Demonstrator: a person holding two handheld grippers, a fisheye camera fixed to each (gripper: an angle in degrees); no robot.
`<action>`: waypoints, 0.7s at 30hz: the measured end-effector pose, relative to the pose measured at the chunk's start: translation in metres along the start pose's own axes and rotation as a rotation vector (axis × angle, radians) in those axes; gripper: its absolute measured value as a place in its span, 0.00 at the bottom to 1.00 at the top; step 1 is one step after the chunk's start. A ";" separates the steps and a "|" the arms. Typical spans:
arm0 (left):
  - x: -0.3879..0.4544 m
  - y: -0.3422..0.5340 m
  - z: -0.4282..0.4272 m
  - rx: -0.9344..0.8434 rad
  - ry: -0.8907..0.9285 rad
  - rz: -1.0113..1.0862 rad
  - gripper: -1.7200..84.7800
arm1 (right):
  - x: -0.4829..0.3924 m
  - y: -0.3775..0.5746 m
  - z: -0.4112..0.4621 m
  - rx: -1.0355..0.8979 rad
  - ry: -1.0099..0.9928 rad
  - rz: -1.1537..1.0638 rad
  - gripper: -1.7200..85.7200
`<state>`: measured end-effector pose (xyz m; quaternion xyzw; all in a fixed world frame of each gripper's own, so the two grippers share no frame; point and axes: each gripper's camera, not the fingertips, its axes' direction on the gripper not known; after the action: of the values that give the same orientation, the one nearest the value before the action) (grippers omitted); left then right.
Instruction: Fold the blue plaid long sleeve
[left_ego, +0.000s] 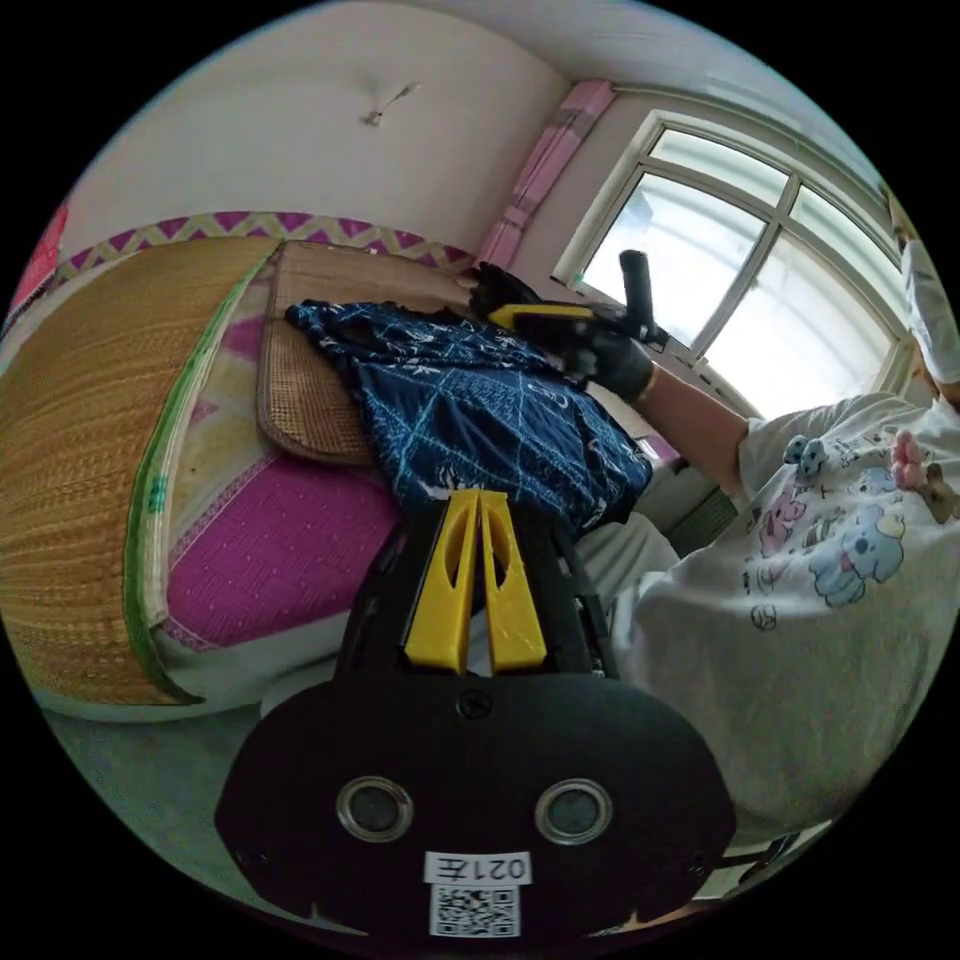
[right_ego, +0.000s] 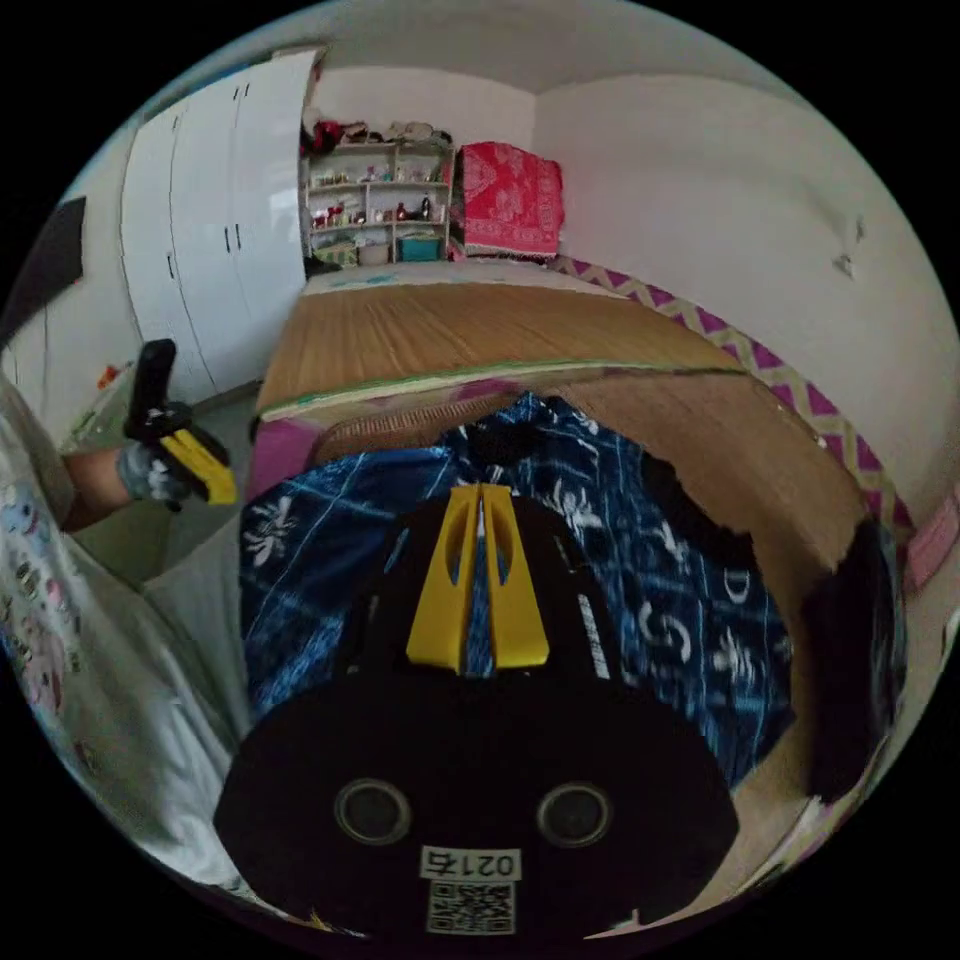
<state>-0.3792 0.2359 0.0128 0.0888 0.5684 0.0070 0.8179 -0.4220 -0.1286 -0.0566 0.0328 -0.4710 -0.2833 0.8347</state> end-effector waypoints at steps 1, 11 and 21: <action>0.000 0.002 0.004 0.003 0.012 -0.009 0.01 | -0.001 -0.012 0.013 -0.045 0.003 -0.004 0.07; -0.007 0.045 0.028 -0.014 -0.019 -0.109 0.01 | -0.013 -0.067 0.100 -0.183 0.016 -0.035 0.10; -0.009 0.068 0.048 0.019 -0.028 -0.150 0.01 | 0.048 -0.027 0.074 -0.109 -0.139 0.205 0.04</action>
<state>-0.3321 0.2950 0.0478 0.0537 0.5619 -0.0609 0.8232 -0.4746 -0.1598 0.0120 -0.0805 -0.5126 -0.2232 0.8252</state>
